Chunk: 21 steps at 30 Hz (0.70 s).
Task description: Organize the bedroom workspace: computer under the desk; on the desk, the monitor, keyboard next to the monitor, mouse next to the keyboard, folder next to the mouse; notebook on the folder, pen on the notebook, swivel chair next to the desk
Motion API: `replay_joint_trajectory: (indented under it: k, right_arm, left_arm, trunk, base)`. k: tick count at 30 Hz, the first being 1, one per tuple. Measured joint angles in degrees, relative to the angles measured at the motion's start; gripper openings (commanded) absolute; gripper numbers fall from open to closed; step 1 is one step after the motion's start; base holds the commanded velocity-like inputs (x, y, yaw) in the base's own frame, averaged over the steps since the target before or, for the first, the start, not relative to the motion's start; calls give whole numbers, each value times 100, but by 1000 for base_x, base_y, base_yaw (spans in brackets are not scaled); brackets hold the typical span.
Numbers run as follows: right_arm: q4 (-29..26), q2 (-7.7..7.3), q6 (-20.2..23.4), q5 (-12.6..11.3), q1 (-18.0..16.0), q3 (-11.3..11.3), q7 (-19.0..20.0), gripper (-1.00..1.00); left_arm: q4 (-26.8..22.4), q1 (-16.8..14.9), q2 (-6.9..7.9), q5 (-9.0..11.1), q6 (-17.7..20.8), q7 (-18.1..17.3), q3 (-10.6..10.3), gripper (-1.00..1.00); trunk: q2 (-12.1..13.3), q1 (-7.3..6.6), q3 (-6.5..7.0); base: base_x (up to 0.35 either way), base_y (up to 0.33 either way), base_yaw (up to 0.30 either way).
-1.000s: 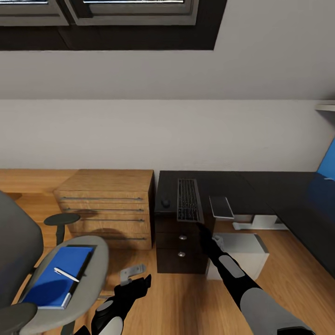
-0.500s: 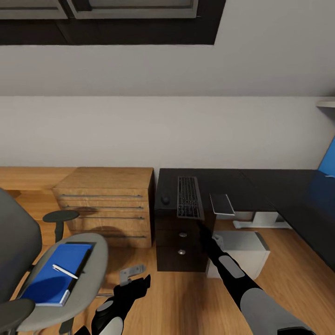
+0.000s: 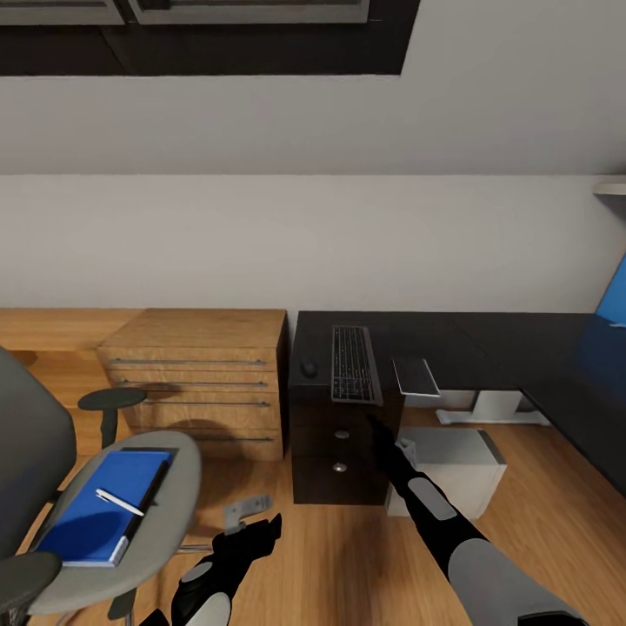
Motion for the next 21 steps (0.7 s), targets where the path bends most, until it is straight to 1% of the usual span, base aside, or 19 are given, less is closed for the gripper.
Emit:
replay_joint_trajectory:
  k: [2, 3, 4, 5, 9, 15, 21]
  right_arm:
    - [-3, 0, 4, 0, 0, 2, 1, 100]
    - [-5, 0, 4, -1, 0, 4, 2, 100]
    - [-6, 0, 5, -1, 1, -1, 7, 100]
    - [-6, 1, 5, -1, 0, 0, 9, 100]
    - [-6, 1, 5, -1, 0, 2, 12, 100]
    - [-6, 1, 5, -1, 0, 4, 12, 100]
    - [6, 1, 7, -9, 0, -6, 9, 100]
  left_arm:
    - [0, 0, 2, -3, -2, -3, -4, 100]
    - [0, 0, 3, -4, -3, -2, -6, 100]
    - [40, 1, 4, -23, -19, -8, -149, 100]
    - [42, 0, 4, -32, -22, -9, -167, 100]
    - [44, 0, 21, -40, -17, -17, -187, 100]
    - [44, 0, 43, -37, -26, -9, -192, 100]
    - [44, 0, 72, -52, -51, -9, -192, 100]
  trunk:
    - [0, 0, 0]
    - [0, 0, 0]
    - [0, -2, 0]
    - [0, -3, 0]
    - [0, -2, 0]
    - [0, 0, 0]
    - [0, -3, 0]
  base:
    - [0, 0, 0]
    - [235, 0, 0]
    - [266, 0, 0]
    - [285, 0, 0]
    - [197, 0, 0]
    - [31, 0, 0]
    - [241, 0, 0]
